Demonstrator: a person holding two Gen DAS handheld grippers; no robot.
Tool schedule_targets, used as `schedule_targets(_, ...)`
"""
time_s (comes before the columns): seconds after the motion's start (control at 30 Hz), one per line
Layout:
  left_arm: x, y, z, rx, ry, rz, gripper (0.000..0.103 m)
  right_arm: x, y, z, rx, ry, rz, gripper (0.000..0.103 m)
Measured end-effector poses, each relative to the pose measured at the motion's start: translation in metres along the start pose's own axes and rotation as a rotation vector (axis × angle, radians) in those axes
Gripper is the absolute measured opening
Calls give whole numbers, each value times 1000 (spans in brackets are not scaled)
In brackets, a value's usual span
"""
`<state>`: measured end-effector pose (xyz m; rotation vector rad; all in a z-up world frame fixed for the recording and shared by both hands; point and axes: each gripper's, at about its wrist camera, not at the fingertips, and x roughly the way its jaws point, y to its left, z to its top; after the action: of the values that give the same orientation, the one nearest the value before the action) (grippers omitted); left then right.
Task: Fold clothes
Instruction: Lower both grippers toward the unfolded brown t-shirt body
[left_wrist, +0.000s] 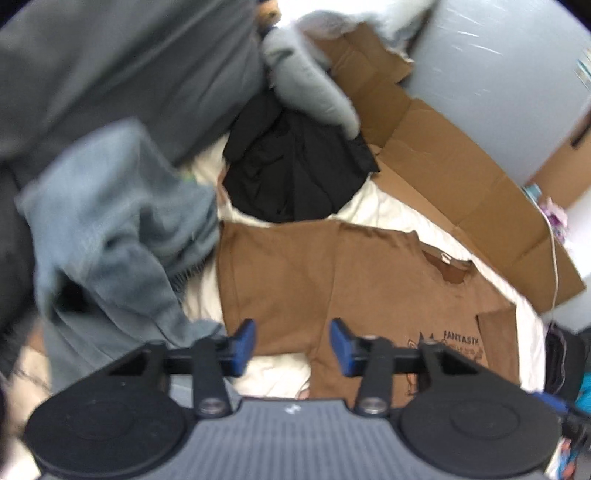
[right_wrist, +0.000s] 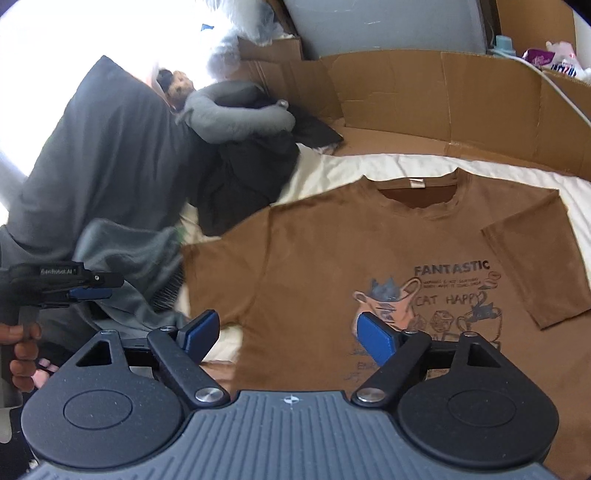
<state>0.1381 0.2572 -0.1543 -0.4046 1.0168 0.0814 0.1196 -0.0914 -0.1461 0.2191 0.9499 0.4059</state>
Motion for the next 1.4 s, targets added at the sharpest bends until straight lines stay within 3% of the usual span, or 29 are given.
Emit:
schedule_targets(0.1,24,6,-12,4,-7,12,38,15,5,-5,2,23,-23,83)
schedule_targets(0.23,54,25,-28,-89,6,2,21,30,13,-6,-61,27,-30,80)
schedule_targets(0.43,88,36,-45,-121,-27,-55,20,43,5,-25,-76,93,-96,80)
schedule_targets(0.63,120,47,-58,-211,-39,-47,20,61,11,-39,-129,140,-113,80)
schedule_targets(0.73,129,54,-65,-266,-51,-44,26,64,18,-46,-161,158,-114,81)
schedule_targets(0.87,135,65,-75,-306,-73,0,28,67,21,-52,-162,187,-115,81)
schedule_targets(1.03,141,76,-82,-357,-84,44,21,73,26,-59,-189,224,-112,81)
schedule_targets(1.4,151,61,-81,-359,-78,150,22,69,40,-68,-270,257,-97,81)
